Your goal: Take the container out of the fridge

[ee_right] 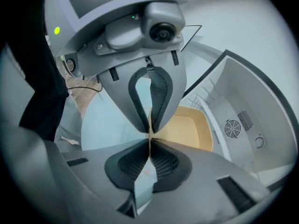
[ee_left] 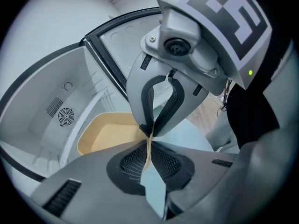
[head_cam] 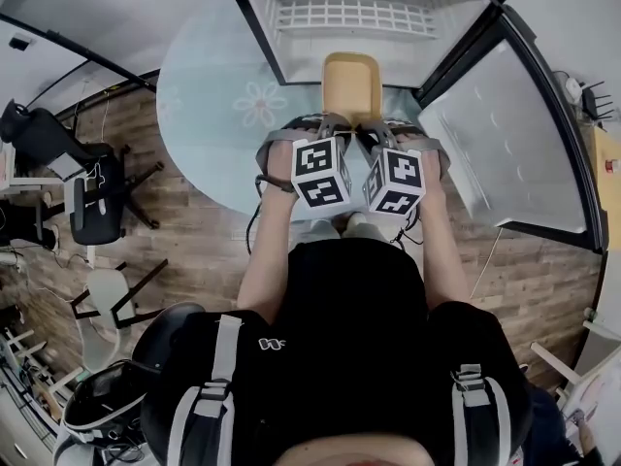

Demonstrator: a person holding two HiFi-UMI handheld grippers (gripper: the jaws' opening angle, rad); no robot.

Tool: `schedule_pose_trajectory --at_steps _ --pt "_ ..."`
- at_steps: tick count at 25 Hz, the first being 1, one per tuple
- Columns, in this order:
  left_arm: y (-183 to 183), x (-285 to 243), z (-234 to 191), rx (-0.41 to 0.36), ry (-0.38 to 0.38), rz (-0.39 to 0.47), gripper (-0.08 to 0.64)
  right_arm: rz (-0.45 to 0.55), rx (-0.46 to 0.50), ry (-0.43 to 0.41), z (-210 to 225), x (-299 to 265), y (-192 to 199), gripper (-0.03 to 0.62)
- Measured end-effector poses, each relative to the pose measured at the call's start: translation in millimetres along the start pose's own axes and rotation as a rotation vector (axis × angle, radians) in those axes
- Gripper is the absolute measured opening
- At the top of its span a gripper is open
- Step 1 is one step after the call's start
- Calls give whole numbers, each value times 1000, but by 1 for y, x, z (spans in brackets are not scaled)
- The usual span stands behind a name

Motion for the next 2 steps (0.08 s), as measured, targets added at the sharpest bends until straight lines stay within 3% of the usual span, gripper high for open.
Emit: schedule_pose_trajectory --at_steps 2 --pt "-1 0 0 2 1 0 40 1 0 1 0 1 0 21"
Point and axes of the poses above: the fingertips, and each gripper's own axes: x backward along the fingers, z to its right, y out of its underside, the point moved 9 cm from there along x, backward along the fingers, and after that the axes turned 10 degrees about z, right-handed, at the moved point
